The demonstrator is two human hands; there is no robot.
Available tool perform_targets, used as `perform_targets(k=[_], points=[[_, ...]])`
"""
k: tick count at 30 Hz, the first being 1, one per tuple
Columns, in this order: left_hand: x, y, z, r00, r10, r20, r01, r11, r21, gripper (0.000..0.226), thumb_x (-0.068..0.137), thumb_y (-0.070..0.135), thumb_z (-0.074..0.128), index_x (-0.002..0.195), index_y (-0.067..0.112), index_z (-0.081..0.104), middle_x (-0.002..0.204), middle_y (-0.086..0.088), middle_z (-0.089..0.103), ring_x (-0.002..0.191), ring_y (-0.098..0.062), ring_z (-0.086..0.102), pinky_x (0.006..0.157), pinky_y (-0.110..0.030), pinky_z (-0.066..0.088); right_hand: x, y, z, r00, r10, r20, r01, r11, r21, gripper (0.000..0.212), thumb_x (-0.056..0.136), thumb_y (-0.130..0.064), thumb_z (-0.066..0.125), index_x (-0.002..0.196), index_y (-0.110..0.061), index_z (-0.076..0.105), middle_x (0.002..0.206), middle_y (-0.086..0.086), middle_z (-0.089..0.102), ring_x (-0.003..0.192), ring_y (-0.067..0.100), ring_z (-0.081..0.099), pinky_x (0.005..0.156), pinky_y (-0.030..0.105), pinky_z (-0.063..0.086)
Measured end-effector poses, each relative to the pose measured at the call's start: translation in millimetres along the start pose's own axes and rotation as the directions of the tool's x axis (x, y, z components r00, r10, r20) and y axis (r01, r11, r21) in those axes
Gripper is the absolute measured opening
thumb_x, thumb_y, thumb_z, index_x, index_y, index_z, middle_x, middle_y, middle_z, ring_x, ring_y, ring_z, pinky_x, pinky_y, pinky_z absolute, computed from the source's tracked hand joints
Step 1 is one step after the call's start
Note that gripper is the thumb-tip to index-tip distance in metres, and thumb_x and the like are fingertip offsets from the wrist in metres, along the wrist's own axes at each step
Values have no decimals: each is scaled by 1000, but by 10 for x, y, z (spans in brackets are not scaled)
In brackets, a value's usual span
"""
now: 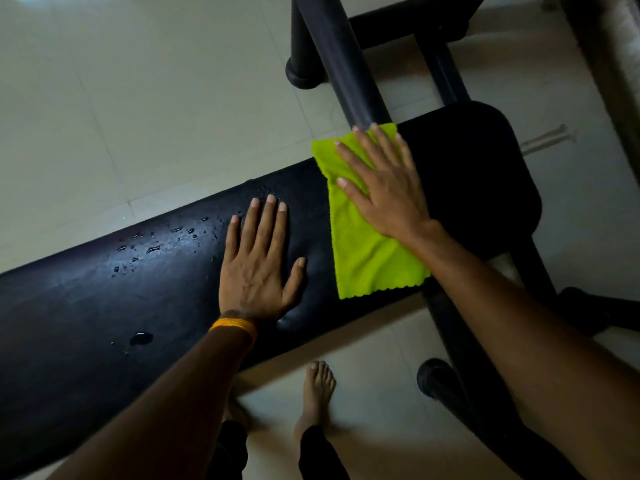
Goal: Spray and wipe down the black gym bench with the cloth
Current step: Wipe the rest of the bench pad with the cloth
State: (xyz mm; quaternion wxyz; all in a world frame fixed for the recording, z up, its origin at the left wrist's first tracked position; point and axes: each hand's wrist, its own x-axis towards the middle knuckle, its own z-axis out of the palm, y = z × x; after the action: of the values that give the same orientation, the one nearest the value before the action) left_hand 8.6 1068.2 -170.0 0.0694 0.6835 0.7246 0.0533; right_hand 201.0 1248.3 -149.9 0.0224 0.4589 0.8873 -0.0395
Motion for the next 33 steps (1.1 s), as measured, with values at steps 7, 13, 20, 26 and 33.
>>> perform_targets(k=[7, 13, 20, 26, 33], points=[[-15, -4, 2, 1000, -5, -6, 5, 1000, -6, 80, 97, 53, 32, 160, 7, 21, 169, -12, 15, 158, -29, 8, 127, -51, 10, -1048, -582, 70, 995, 95, 41, -98, 993, 71, 65, 103, -56, 30, 161, -29, 21, 170, 6, 11, 157, 29, 6, 125, 53, 12], [-15, -7, 5, 1000, -5, -19, 6, 1000, 11, 80, 96, 53, 35, 160, 7, 22, 169, -13, 17, 157, -29, 11, 127, -51, 10, -670, -430, 74, 900, 432, -57, -426, 901, 85, 63, 104, -50, 30, 161, -24, 22, 169, 9, 14, 157, 31, 9, 125, 56, 12], [-13, -11, 11, 1000, -4, -16, 4, 1000, 8, 80, 96, 53, 34, 160, 6, 23, 169, -13, 17, 157, -30, 11, 127, -52, 11, -512, -491, 85, 1000, -13, -11, 14, 996, 84, 64, 102, -55, 33, 160, -29, 24, 169, 6, 16, 157, 29, 10, 125, 54, 11], [-4, -4, -2, 1000, -10, -5, 11, 1000, 9, 80, 97, 53, 34, 160, 7, 21, 169, -12, 16, 158, -29, 10, 127, -51, 10, -379, -239, 36, 962, 270, -44, -266, 961, 73, 64, 104, -54, 29, 161, -24, 22, 169, 6, 15, 157, 28, 9, 126, 54, 10], [-2, -9, 5, 1000, -11, -17, 12, 1000, 3, 79, 96, 53, 36, 160, 7, 24, 169, -13, 18, 157, -30, 12, 127, -51, 11, -581, -579, -31, 970, 238, -41, -235, 970, 69, 66, 98, -52, 43, 152, -14, 38, 169, 13, 14, 156, 34, 10, 123, 58, 13]])
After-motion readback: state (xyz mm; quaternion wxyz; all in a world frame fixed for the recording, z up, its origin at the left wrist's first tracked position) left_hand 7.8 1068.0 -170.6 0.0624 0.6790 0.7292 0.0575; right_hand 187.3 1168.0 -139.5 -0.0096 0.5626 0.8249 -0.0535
